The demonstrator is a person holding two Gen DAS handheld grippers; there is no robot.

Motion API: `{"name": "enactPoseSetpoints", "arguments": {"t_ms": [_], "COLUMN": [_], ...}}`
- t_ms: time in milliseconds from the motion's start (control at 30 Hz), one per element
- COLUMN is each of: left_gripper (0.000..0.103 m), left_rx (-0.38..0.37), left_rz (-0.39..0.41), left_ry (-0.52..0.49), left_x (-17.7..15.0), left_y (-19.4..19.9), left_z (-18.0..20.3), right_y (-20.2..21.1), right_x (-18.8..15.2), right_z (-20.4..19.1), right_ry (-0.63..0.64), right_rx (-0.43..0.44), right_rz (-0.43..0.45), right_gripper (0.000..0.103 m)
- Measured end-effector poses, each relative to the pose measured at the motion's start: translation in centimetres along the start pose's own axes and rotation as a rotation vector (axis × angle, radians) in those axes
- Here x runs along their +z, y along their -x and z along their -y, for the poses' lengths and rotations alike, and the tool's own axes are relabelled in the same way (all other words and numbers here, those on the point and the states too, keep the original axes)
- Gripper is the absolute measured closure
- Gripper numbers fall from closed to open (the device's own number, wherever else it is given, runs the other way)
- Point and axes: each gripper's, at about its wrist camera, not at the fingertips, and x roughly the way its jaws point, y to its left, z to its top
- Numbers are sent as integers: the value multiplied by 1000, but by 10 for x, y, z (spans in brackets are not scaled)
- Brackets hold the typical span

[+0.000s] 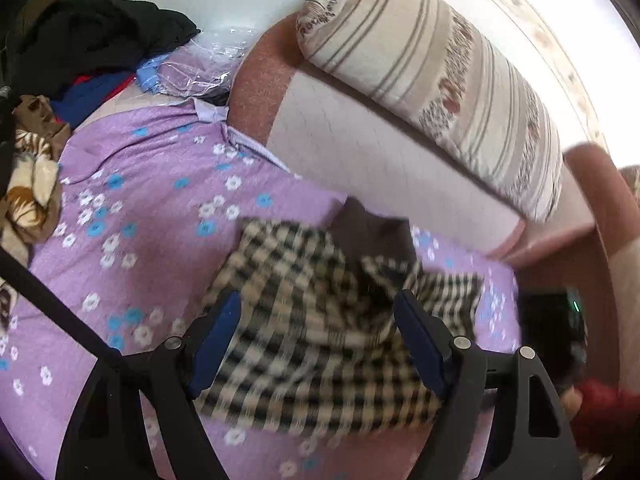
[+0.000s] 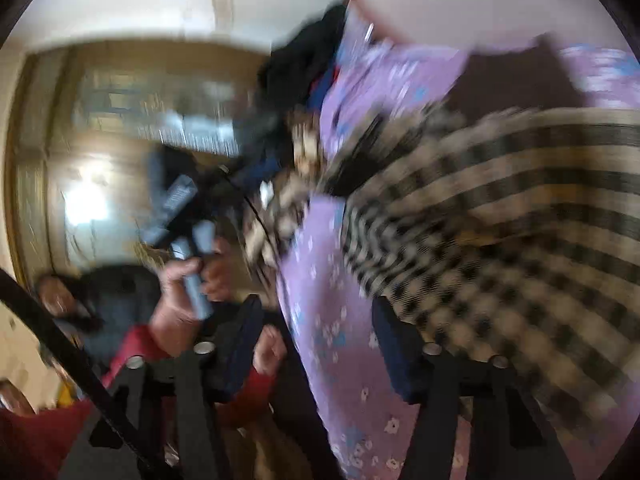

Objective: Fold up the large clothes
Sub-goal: 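Lift the coat hem with the left tool and fold it toward the collar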

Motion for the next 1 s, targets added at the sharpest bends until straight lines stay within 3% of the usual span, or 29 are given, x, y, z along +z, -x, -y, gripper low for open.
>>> {"name": "enactPoseSetpoints", "arguments": {"t_ms": [167,233,300,333,400,467,500,567,633,700,767,800,867,900,933,1000], "left_gripper": [25,25,25,25,25,26,26,26,26,26,26,26,26,26,26,27], "left_rx": [-14,-37,-17,2,97,210,229,180,137,164,155,189,320,368,408,391], "left_rz": [-57,-108,-149,-186,-209,-227,-201,-141,-113,-150,-200,-220,-282,-313,-335,-318], "left_ry": [5,13,10,24,24,38,54,79,-3,-64,-52,-67,-110,-97,-47,11], "left_x": [-46,-60,-72,-78,-85,-88,-87,-85,-84,-84,-87,-88,-95,-99,-103,-106], "left_y": [-6,-25,-49,-67,-84,-92,-85,-66,-55,-63,-78,-86,-105,-111,-113,-103], "left_z": [-14,-17,-20,-25,-32,-44,-47,-45,-29,-22,-27,-30,-45,-57,-75,-87], "right_y": [-88,-100,-84,-67,-34,-5,11,30,42,37,24,21,5,2,0,9], "right_x": [38,58,87,102,121,128,125,112,87,39,-3,-27,-53,-63,-72,-86], "right_z": [-2,14,32,48,74,84,81,61,37,17,9,13,17,29,42,78], "right_ry": [57,36,19,-52,-155,-181,-161,-80,2,104,211,243,275,287,272,192], "right_rx": [-81,-134,-207,-232,-288,-423,-433,-416,-339,-324,-391,-397,-451,-513,-552,-595], "right_rz": [-150,-147,-49,37,179,253,265,255,180,50,-55,-121,-153,-170,-191,-210], "right_gripper": [59,66,66,66,66,66,66,66,63,63,63,69,71,72,80,91]}}
